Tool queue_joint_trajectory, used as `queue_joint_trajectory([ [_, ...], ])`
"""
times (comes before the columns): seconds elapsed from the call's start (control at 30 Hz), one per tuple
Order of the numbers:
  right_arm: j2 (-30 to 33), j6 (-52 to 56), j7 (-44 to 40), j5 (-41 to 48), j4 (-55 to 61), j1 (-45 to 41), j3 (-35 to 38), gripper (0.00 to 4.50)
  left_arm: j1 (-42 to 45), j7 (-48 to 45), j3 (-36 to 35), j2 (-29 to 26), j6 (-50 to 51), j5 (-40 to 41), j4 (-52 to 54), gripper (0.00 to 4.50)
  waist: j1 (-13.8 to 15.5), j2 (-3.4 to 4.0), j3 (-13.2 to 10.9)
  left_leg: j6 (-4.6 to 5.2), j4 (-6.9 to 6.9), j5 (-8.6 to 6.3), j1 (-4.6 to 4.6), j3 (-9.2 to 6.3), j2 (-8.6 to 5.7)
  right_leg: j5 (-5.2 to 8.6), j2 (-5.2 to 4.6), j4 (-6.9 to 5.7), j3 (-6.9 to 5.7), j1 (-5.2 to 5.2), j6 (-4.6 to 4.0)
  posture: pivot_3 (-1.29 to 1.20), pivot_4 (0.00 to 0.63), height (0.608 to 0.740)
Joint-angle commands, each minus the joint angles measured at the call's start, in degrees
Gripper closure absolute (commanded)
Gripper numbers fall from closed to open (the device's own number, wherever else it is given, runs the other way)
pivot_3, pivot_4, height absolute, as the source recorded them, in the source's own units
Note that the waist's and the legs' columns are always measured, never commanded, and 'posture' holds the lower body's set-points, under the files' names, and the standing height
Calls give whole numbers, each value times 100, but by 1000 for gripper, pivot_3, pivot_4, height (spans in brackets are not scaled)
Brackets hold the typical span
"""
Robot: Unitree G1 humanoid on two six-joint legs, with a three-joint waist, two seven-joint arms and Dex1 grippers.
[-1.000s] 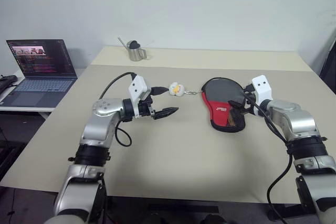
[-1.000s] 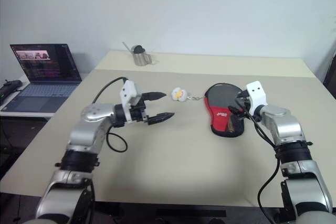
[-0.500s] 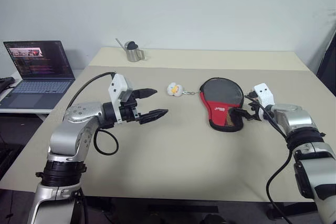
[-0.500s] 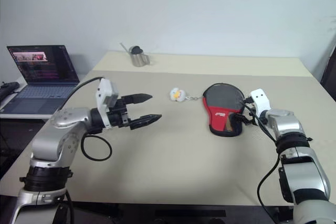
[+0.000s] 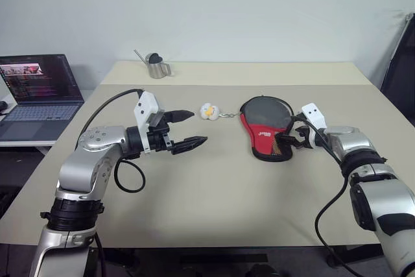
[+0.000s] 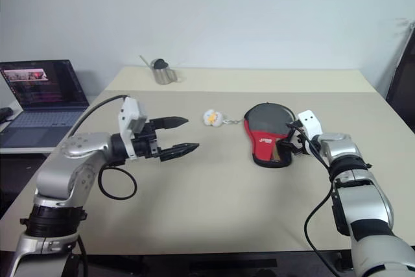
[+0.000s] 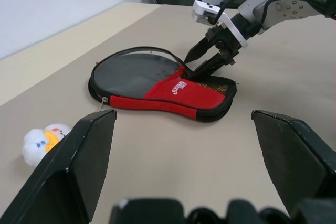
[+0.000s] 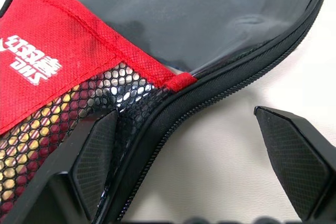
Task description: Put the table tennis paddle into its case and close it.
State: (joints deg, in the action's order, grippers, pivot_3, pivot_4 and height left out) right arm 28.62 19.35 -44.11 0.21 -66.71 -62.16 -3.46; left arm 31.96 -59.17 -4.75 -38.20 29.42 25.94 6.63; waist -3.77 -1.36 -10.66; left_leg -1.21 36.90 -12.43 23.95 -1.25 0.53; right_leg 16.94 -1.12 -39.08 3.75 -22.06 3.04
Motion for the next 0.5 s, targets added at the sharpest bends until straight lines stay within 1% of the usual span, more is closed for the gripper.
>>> queue_joint_trajectory([
  [0.03, -157, 125, -173, -72, -272, -97, 13, 887, 9, 33, -85, -118, -101, 53, 257, 0, -9, 0, 0, 0, 0, 0, -1, 1, 0, 0, 0, 0, 1, 1, 0, 0, 150, 740],
  [0.1, -203, 179, -191, -50, -347, -133, 57, 1520, -24, 27, -85, -135, -118, 49, 257, 0, -21, 0, 0, 0, 1, 0, -4, 1, 0, 0, 0, 0, 2, 4, 0, 0, 150, 740],
  [0.23, -328, 237, -186, -64, -398, -141, 105, 2933, -69, 21, -79, -171, -150, 31, 249, 0, -62, -1, 0, 0, 4, 0, -11, 0, 0, 0, 0, -1, 0, 13, 0, 0, 150, 740],
  [0.4, -504, 272, -189, -69, -349, -96, 155, 4448, -184, -23, -65, -243, -179, 26, 250, 0, -111, -1, 0, 0, 3, 0, -28, -2, 0, 0, 0, -1, 0, 31, 0, 0, 150, 740],
  [0.5, -635, 361, -329, 1, -186, -68, 187, 4479, -363, -138, -58, -368, -169, 55, 268, 0, -135, 0, 0, 0, 1, 0, -30, -2, 3, 0, 2, -1, 1, 31, 0, 0, 150, 740],
])
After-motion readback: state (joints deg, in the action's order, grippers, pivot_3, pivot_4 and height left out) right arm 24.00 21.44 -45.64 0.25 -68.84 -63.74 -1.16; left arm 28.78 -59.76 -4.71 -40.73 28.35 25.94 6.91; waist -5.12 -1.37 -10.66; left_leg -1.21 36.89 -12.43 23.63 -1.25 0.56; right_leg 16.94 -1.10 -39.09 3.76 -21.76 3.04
